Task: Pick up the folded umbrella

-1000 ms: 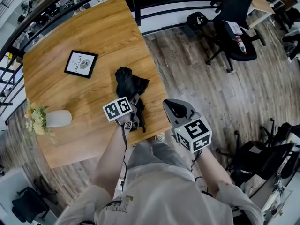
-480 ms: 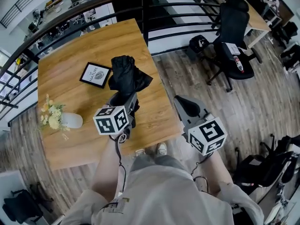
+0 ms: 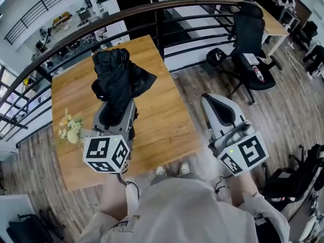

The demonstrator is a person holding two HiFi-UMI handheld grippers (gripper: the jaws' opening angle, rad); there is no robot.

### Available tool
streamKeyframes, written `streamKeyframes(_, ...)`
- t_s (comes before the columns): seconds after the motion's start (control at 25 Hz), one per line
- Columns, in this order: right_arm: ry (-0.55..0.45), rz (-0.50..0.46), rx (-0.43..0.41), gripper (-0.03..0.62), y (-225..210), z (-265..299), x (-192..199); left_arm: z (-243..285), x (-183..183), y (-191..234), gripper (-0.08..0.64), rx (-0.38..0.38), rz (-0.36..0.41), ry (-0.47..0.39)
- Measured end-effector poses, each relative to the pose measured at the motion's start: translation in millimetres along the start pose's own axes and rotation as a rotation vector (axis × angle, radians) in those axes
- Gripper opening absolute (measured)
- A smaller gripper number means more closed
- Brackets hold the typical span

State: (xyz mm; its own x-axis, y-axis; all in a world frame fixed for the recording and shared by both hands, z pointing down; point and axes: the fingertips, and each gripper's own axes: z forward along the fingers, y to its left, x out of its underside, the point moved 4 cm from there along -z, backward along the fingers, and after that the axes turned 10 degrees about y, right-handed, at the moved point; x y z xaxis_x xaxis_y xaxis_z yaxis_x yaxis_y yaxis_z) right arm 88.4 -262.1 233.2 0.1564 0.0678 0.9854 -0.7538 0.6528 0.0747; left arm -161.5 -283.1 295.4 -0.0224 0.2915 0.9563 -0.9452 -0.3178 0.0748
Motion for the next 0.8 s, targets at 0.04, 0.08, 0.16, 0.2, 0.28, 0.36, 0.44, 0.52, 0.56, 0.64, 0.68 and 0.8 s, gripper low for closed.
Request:
streamKeyframes(0.04, -0.025, -0.006, 0.004, 0.028, 3.4, -4.1, -7.6, -10.6, -8.9, -0.8, 0.253, -0.001, 0.022, -0.028)
streamKeyframes(0.08, -0.045, -0.012, 0.009, 0.028, 7.0, -7.9, -14.3, -21.3, -17.0, -1.6, 0.253, -0.003, 0.042, -0.055)
streamKeyframes(0.16, -0.077, -0.018, 0.022, 0.028, 12.9, -14.3, -25.6, -41.9, -30.0, -1.7, 0.253, -0.024, 0.086, -0.101)
streamKeyframes(0.2, -0.093, -0.016, 0.03, 0.028, 14.3, -16.7, -29.4, -50.8, -34.3, -1.2, 0.253, -0.047, 0.109, -0.118)
streamKeyframes(0.28, -0.114, -0.007, 0.049, 0.028, 14.3, -20.1, -30.2, -64.4, -37.1, -1.5, 0.253, -0.085, 0.137, -0.148)
streamKeyframes(0.36, -0.117, -0.001, 0.06, 0.028, 14.4, -23.3, -23.4, -75.3, -34.2, -5.5, 0.253, -0.091, 0.144, -0.181)
streamKeyframes(0.44, -0.111, -0.005, 0.058, 0.028, 16.9, -26.9, -16.4, -86.0, -31.6, -11.8, 0.253, -0.094, 0.171, -0.21)
streamKeyframes(0.52, -0.11, -0.013, 0.042, 0.028, 20.7, -27.9, -12.6, -93.8, -30.8, -16.5, 0.255, -0.112, 0.227, -0.217)
streamKeyframes(0.56, -0.11, -0.013, 0.032, 0.028, 22.3, -26.3, -11.1, -95.8, -29.9, -17.4, 0.255, -0.121, 0.252, -0.215)
streamKeyframes(0.64, -0.098, 0.003, 0.015, 0.028, 23.8, -20.8, -6.9, -96.8, -24.6, -16.3, 0.255, -0.125, 0.261, -0.205)
streamKeyframes(0.68, -0.087, 0.009, 0.01, 0.028, 23.9, -18.0, -4.9, -96.8, -20.9, -14.8, 0.255, -0.122, 0.25, -0.197)
streamKeyframes(0.8, -0.057, 0.01, 0.006, 0.028, 22.0, -11.5, -2.2, -95.3, -12.8, -8.9, 0.255, -0.12, 0.222, -0.174)
